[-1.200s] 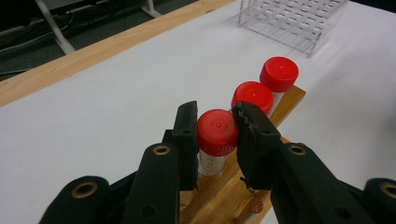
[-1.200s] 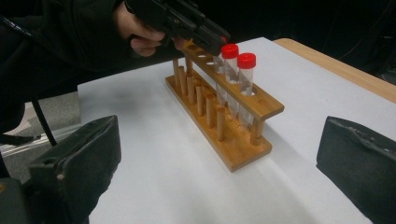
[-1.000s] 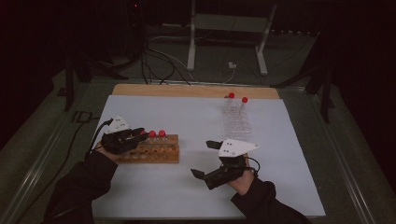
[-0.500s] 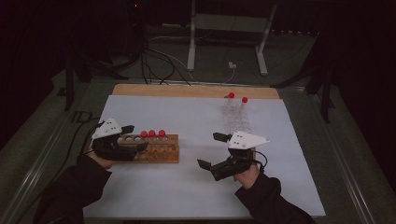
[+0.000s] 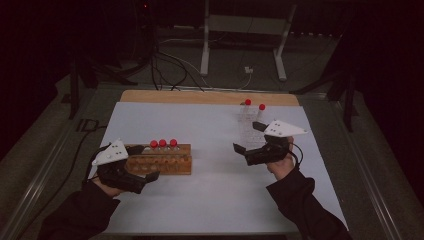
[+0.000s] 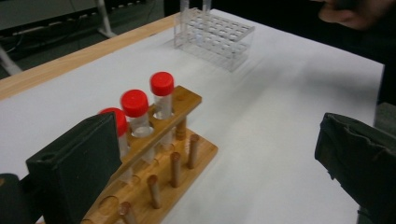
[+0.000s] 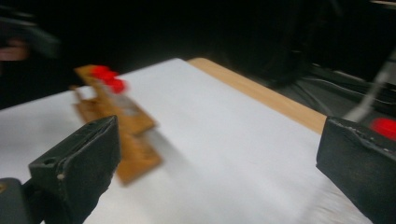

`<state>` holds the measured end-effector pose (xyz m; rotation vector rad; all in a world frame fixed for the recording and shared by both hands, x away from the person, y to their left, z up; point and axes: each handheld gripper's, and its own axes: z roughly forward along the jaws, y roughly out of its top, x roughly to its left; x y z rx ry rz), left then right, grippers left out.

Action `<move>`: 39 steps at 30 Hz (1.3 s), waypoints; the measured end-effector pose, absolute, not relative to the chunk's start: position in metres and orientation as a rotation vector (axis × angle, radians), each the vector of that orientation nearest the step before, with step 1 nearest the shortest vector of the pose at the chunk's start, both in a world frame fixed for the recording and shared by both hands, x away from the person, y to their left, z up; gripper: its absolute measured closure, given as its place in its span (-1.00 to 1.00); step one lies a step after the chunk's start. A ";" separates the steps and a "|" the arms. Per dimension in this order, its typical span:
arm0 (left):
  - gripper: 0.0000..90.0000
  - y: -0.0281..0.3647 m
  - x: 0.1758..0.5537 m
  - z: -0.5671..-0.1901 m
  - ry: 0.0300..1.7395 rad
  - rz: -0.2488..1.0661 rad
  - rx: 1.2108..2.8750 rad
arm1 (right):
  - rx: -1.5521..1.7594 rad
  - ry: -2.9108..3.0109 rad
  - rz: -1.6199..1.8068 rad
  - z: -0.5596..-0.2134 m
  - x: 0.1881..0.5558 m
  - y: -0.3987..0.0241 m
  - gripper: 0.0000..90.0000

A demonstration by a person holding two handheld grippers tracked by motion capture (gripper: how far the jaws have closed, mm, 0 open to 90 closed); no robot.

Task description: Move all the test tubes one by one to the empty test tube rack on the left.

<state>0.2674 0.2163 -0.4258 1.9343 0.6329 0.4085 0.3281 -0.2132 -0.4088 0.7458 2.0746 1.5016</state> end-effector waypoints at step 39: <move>-0.98 0.215 0.261 -0.435 0.610 0.374 1.933 | 1.166 1.968 1.201 -0.469 0.456 -0.282 -0.13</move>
